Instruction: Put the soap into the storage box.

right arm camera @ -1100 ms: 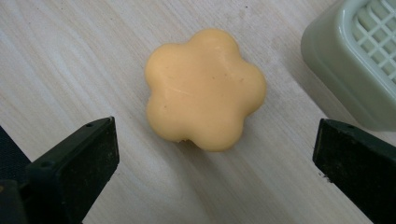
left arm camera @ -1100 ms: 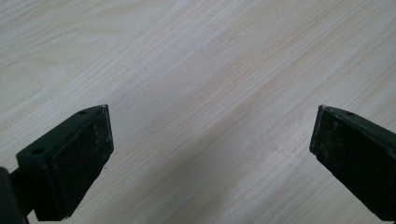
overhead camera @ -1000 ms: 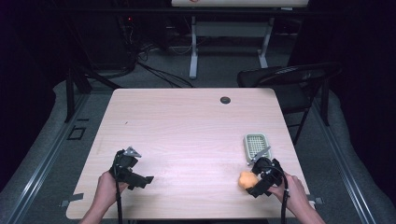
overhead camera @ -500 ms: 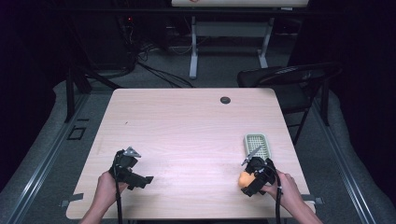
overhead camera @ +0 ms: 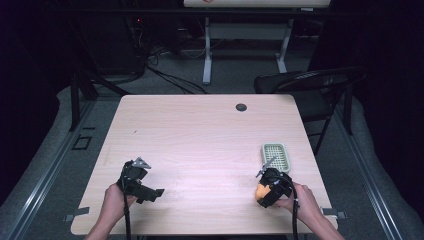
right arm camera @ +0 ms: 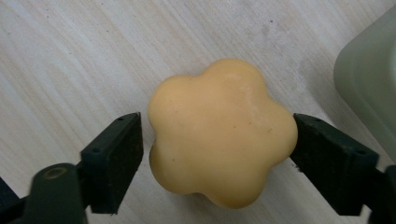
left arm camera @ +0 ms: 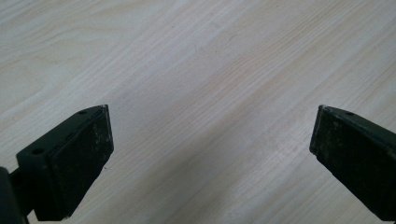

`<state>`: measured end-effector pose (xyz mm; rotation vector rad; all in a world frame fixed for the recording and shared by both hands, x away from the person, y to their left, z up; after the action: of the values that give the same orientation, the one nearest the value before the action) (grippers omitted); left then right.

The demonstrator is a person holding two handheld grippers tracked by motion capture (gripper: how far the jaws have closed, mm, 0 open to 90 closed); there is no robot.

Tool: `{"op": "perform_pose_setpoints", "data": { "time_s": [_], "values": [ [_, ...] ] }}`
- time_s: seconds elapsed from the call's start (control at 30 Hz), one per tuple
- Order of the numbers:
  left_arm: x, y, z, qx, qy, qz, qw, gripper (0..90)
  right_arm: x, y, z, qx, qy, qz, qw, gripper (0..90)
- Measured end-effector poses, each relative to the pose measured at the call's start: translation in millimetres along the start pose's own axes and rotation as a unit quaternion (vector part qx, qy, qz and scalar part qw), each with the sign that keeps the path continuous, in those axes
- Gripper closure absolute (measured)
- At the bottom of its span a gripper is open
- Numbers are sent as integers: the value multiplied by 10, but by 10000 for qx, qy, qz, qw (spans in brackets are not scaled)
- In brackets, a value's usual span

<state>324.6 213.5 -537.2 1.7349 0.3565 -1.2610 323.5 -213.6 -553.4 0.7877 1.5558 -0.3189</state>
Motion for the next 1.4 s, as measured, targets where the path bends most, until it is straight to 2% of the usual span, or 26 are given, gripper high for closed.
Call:
{"op": "perform_pose_setpoints", "data": {
  "time_s": [0.2, 0.6, 0.77, 0.87, 1.2, 1.27, 1.3, 1.37, 1.4],
  "values": [
    [4, 1, 3, -3, -36, -11, 10000, 0, 5, 1, -4, -56, -148, -77, 9998, 244],
    [5, 1, 4, 2, -33, -14, 10000, 0, 27, -2, -16, -5, -181, 9, 9998, 266],
    [2, 1, 2, 1, -29, -5, 10000, 0, 8, -3, -6, -27, -149, -52, 9999, 267],
    [0, -1, -1, 6, -28, -1, 10000, 0, -2, 1, -26, -21, -156, 63, 9999, 267],
    [-8, -4, -2, -18, -10, 25, 10000, 0, -75, 0, -35, -9, -193, 185, 9996, 267],
    [-6, -4, -1, -11, 6, 26, 10000, 0, -97, 1, -27, -33, -210, 135, 9997, 267],
    [-6, -4, 0, -13, 5, 26, 10000, 0, -97, -1, -30, 11, -189, 196, 9996, 267],
    [-4, -4, 0, -15, 2, 21, 10000, 0, -121, -2, -18, -41, -285, 94, 9995, 267],
    [-4, -4, 0, -13, 4, 23, 10000, 0, -117, -6, -17, -21, -250, 144, 9996, 267]
  ]
}}
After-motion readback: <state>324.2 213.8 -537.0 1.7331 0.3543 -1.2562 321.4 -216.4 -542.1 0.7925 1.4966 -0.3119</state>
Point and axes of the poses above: each handheld gripper's, and its own axes: x roughly forward along the jaws, y roughly out of its top, z roughly to its right, the point moved 1 cm from there along x, roughly forward along the jaws, and after that the axes turned 9 degrees about y, right-handed, at the moved point
